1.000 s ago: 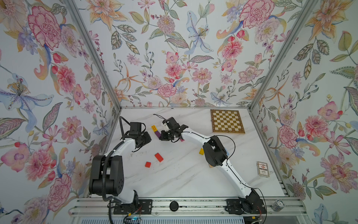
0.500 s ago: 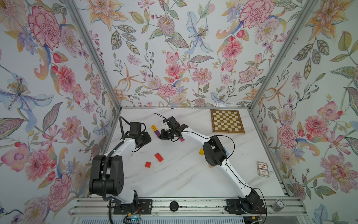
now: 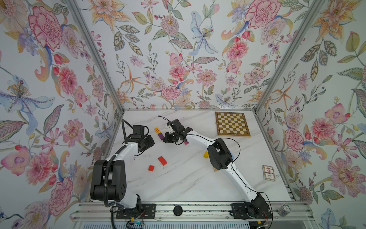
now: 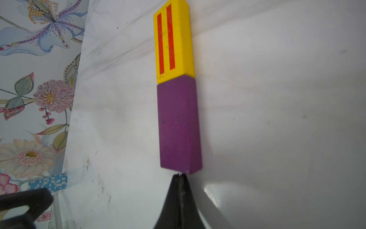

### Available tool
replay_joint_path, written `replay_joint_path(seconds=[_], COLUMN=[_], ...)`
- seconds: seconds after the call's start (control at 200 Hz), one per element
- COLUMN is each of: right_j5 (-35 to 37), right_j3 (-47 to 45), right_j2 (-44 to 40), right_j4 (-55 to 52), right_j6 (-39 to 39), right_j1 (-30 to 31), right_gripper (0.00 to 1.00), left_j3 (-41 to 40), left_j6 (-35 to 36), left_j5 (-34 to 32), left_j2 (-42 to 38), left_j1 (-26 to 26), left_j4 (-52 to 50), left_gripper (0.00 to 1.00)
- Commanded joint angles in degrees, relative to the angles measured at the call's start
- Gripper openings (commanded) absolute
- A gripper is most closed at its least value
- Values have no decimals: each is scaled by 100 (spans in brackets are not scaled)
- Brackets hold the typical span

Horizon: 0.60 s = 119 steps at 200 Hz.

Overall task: Assemble the letter v with building blocks
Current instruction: Assemble the building block at the center of the board, then pick up the building block from the center of the board.

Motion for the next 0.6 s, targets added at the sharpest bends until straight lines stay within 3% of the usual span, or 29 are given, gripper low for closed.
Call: replay_joint_path(seconds=[0.0,0.34,0.591], right_j5=[39,88,314], right_j3=[-487,-1915,-2589], right_j2=[-409,-1734,-2455], right_j4=[-358,20,274], right_j6=[-166,-362,-391], right_j1=[16,90,93], right_gripper=[4,7,8], left_j3=[-124,-237,-503], left_j6=[16,168,300], left_j5=[-181,-748,-1001], left_j2=[-403,-1150,-1217], left_j1=[47,-241,-582], left_j4=[-396,-1565,-2099], left_gripper=[36,54,56])
